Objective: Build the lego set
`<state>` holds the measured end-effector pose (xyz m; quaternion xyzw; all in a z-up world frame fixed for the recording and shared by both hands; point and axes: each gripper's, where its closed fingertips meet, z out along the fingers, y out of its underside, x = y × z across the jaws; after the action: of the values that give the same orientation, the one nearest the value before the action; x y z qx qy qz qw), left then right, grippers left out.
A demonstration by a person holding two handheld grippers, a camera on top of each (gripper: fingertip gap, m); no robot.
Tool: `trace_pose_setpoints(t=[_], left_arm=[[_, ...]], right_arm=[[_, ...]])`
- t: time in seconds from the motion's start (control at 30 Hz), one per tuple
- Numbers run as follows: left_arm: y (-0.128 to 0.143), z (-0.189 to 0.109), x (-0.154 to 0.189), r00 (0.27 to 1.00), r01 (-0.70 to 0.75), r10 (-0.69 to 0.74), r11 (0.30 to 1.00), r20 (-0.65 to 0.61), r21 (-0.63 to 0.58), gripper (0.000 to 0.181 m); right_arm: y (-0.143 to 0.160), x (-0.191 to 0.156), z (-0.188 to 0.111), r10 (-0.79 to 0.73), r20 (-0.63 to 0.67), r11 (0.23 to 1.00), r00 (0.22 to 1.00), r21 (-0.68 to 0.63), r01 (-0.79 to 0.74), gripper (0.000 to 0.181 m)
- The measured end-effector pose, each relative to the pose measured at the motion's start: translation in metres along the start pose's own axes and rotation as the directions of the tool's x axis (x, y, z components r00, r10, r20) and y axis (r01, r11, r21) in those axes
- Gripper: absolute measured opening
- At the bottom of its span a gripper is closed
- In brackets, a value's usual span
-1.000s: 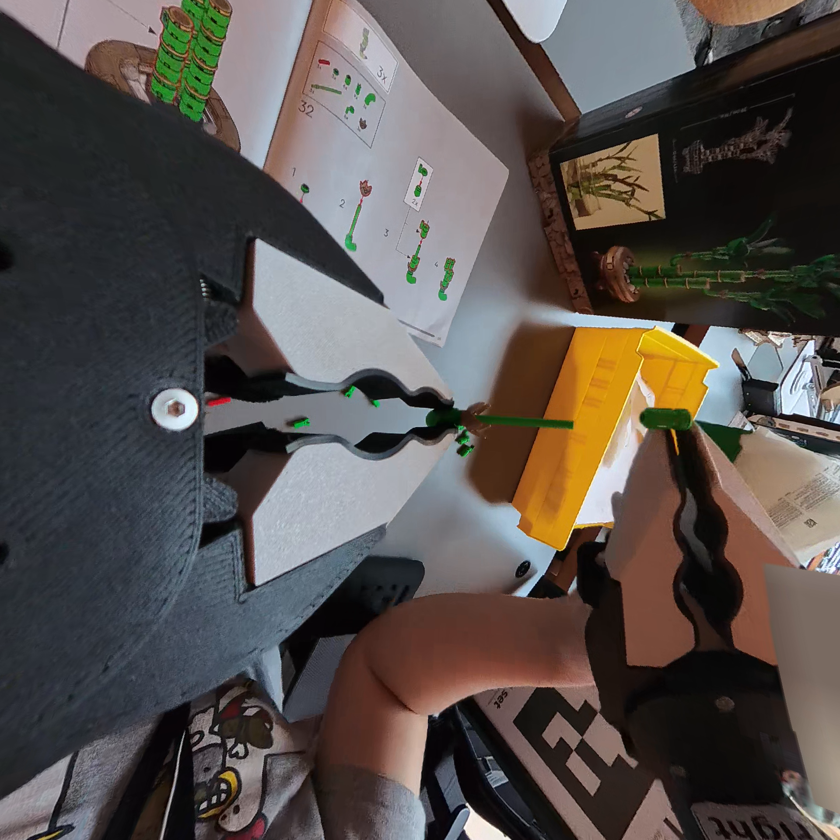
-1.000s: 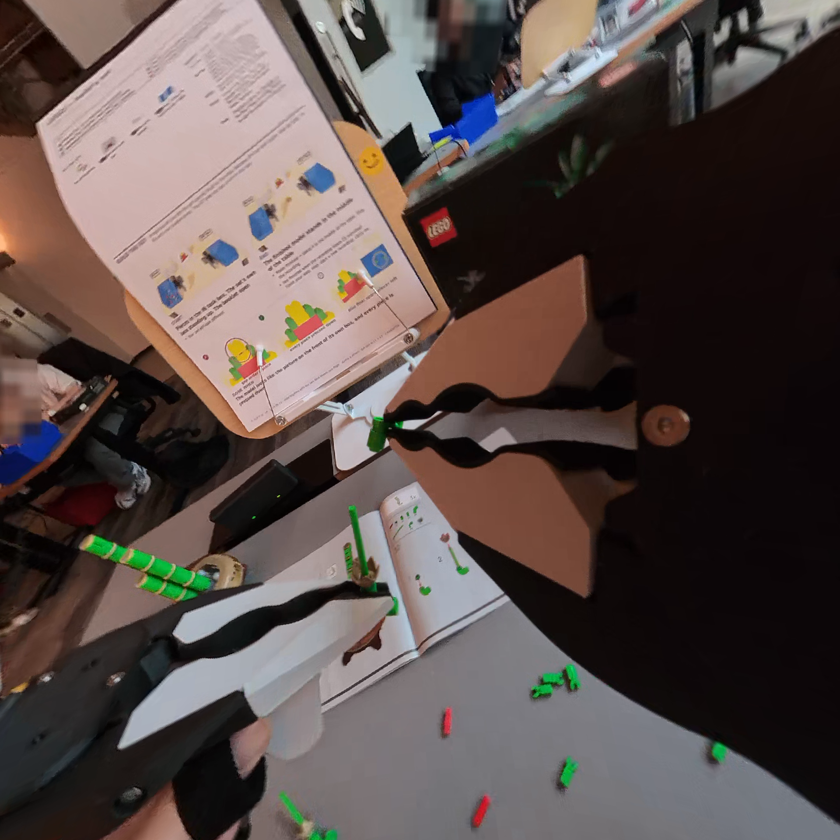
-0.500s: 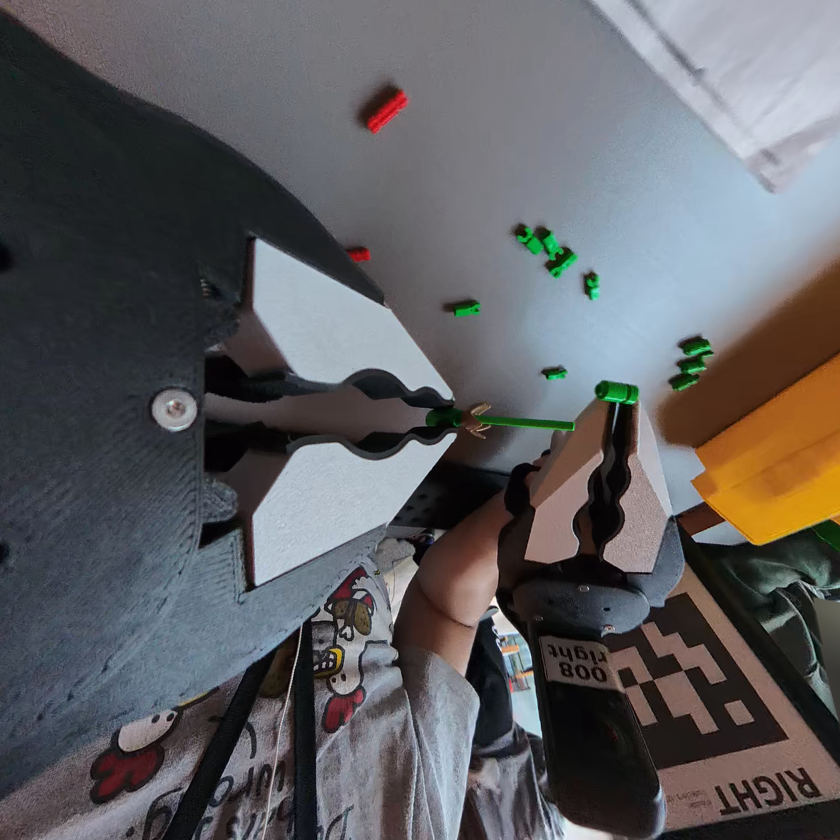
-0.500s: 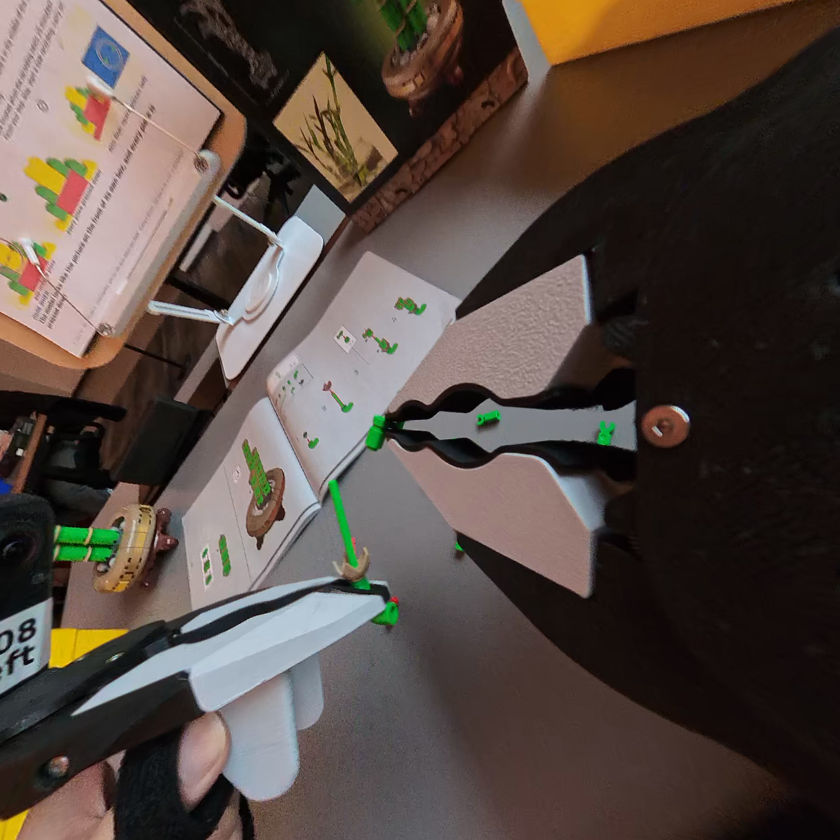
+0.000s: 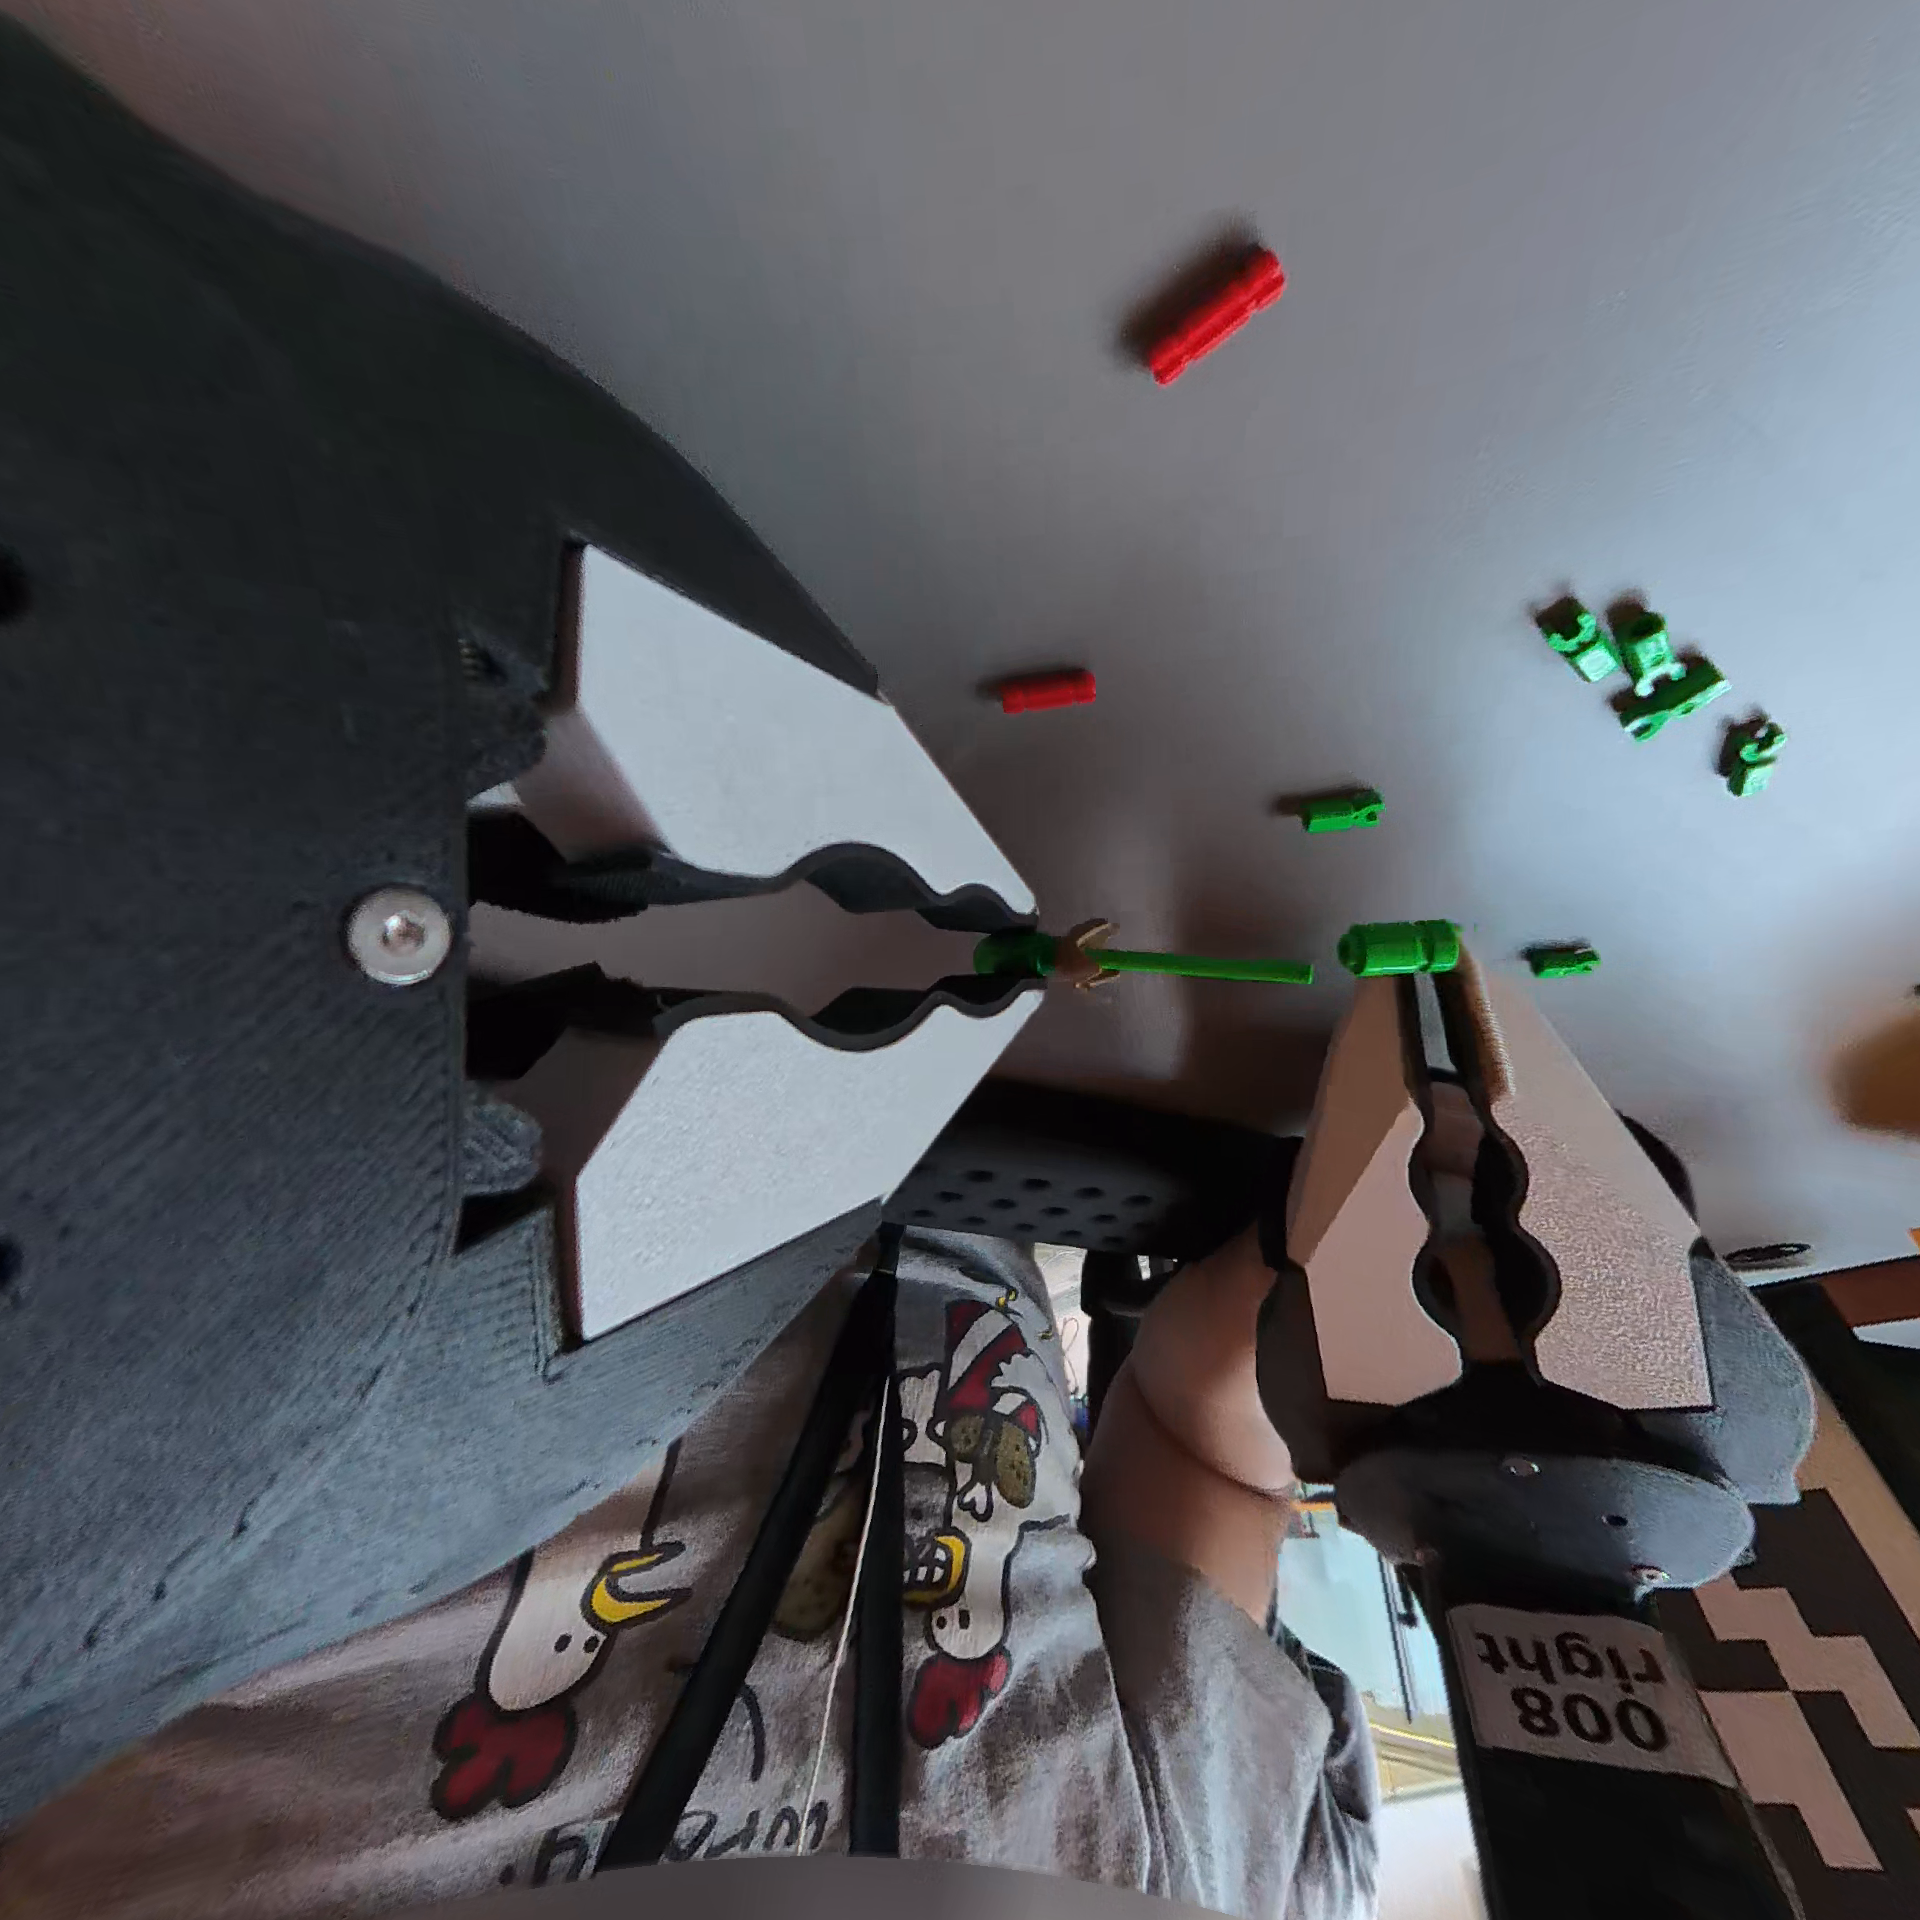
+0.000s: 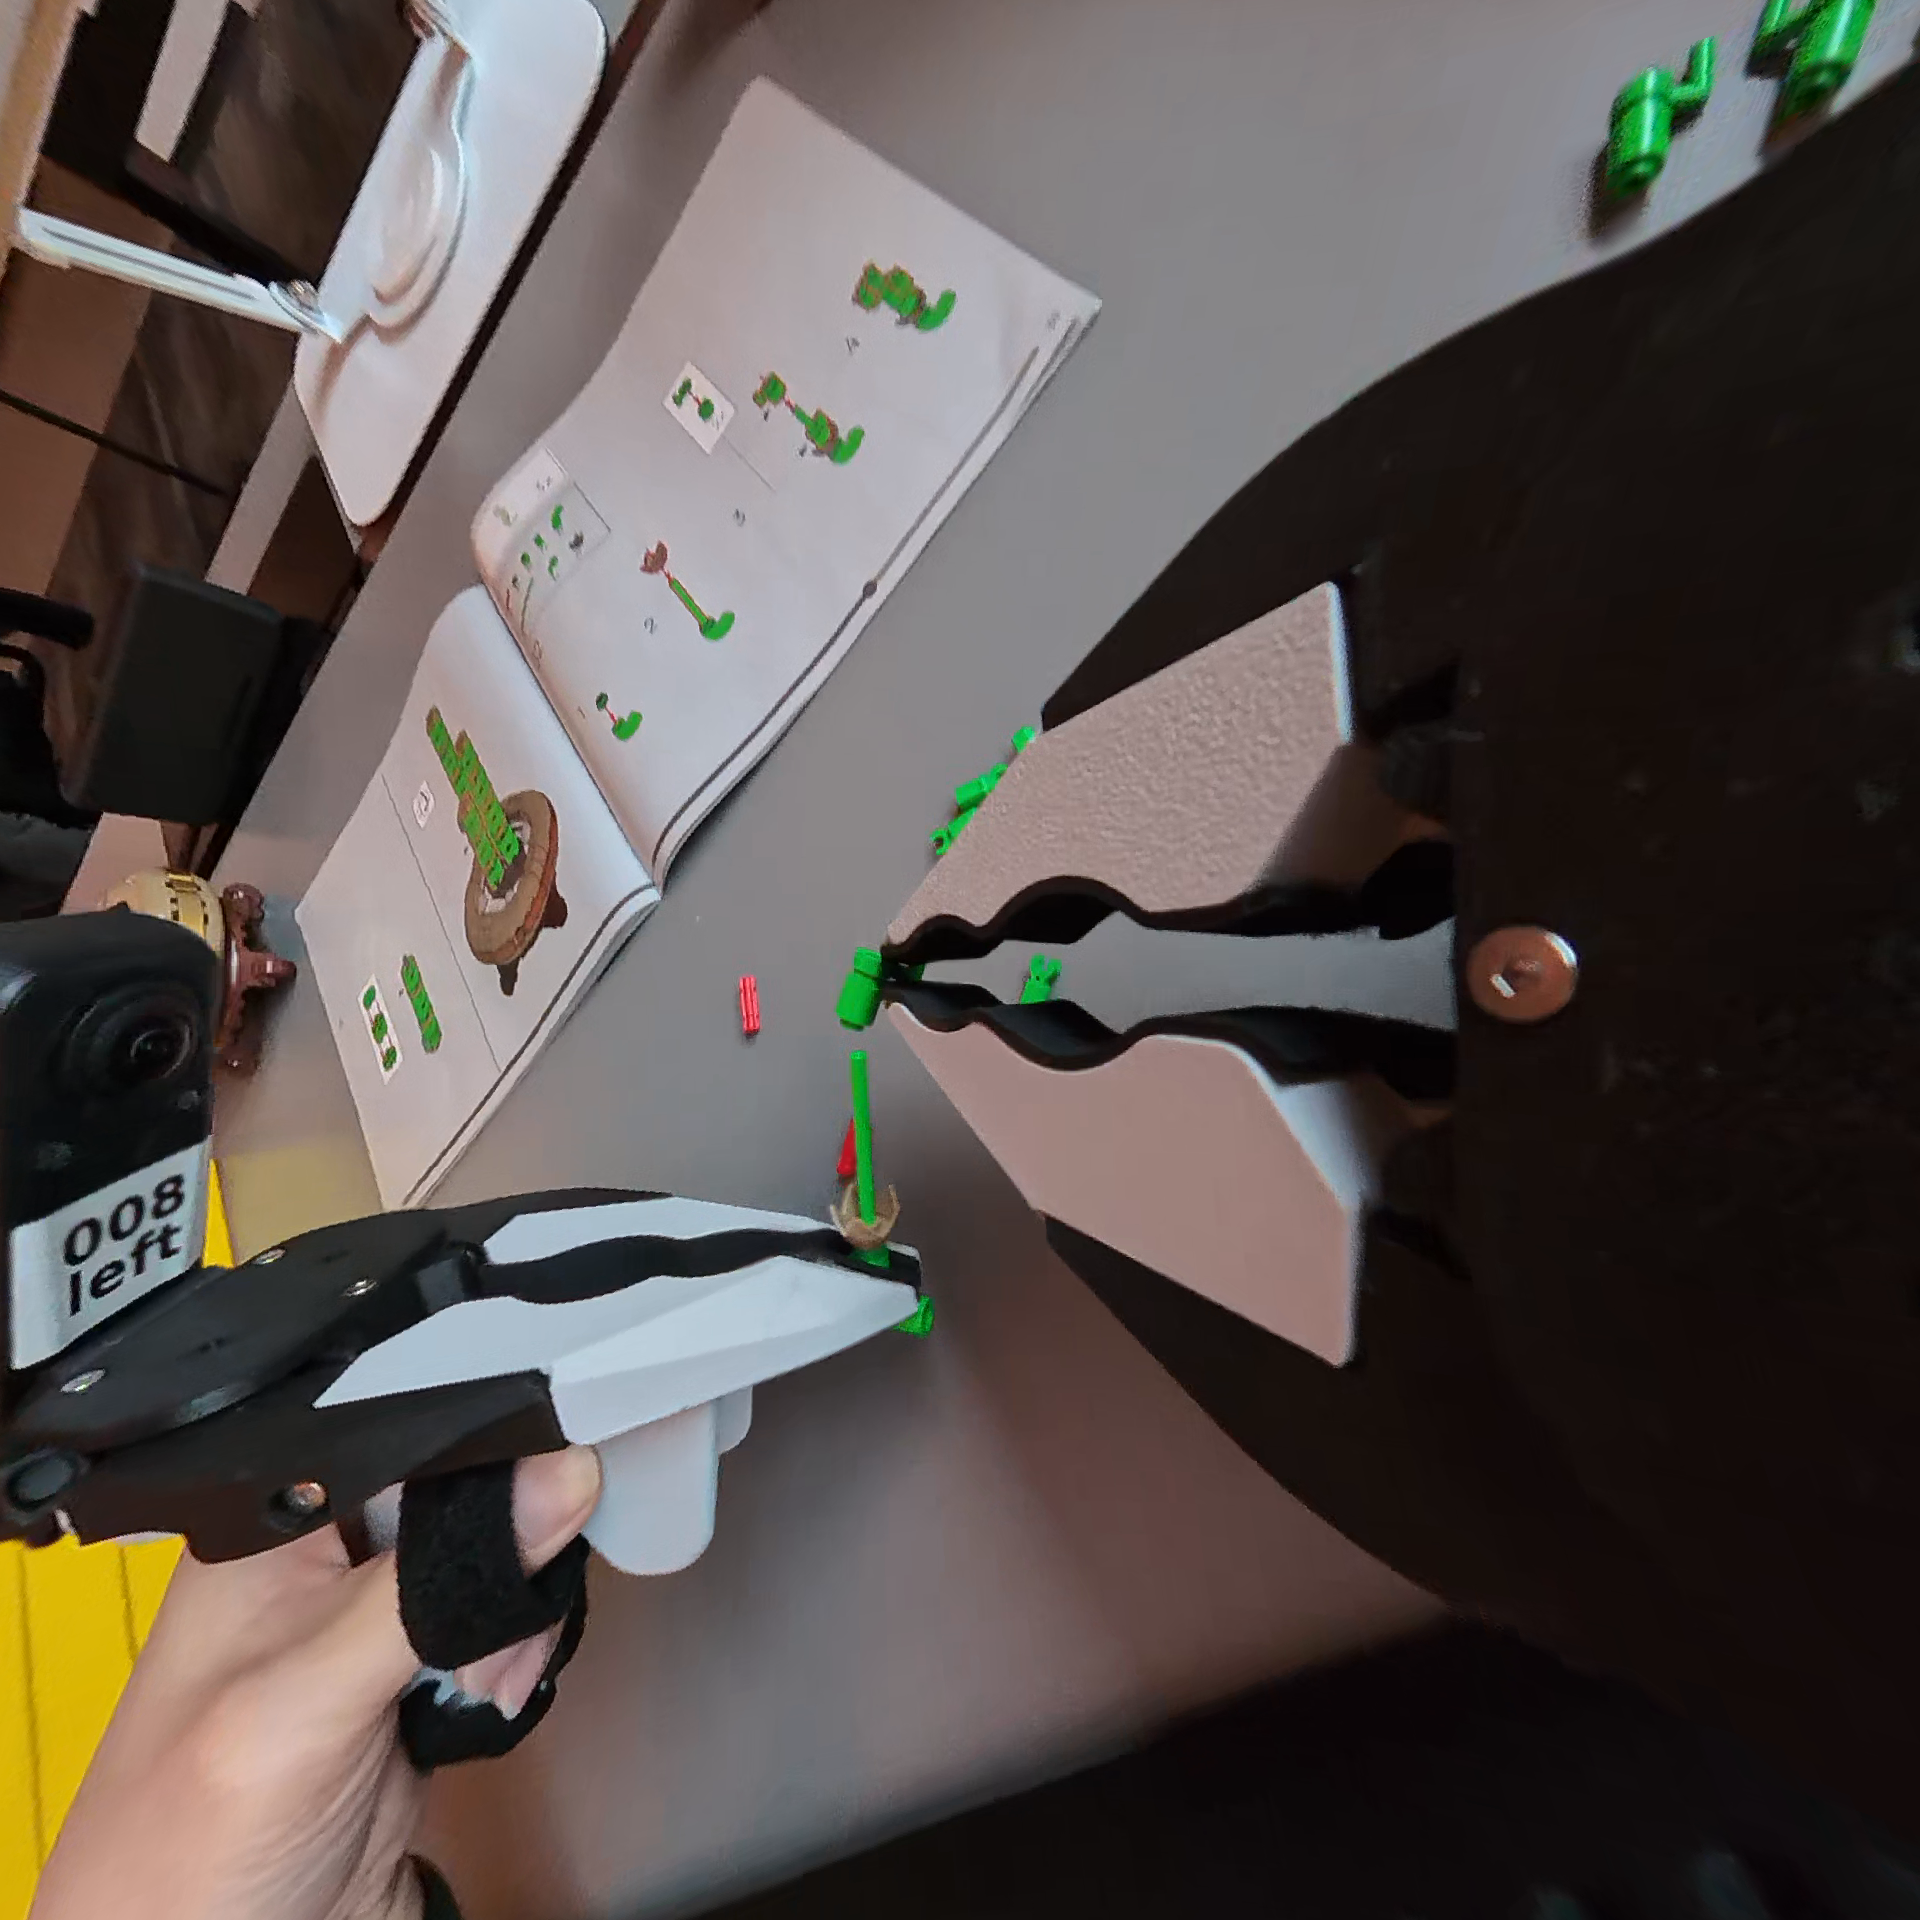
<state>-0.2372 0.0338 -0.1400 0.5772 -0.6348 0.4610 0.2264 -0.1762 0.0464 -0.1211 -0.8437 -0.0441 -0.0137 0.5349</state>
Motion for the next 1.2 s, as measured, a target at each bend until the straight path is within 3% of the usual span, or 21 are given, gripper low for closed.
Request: trace_pose_setpoints(t=[0.37,0.67,1.2], left_arm=[[0.015,0.003,-0.008,0.998,0.063,-0.065,0.995,-0.018,-0.078,0.006],[0.016,-0.002,-0.007,0.998,-0.033,0.037,0.996,0.042,-0.085,0.006],[0.018,0.002,-0.012,1.000,-0.019,0.020,0.995,0.010,-0.094,0.006]], right_arm=[[0.008,-0.001,0.003,0.027,0.012,0.999,1.000,-0.039,-0.027,0.003],[0.006,-0.006,0.001,-0.022,0.023,0.999,1.000,-0.026,0.023,0.002],[0.013,-0.016,0.003,-0.096,0.055,0.992,0.994,-0.073,0.100,0.003]])
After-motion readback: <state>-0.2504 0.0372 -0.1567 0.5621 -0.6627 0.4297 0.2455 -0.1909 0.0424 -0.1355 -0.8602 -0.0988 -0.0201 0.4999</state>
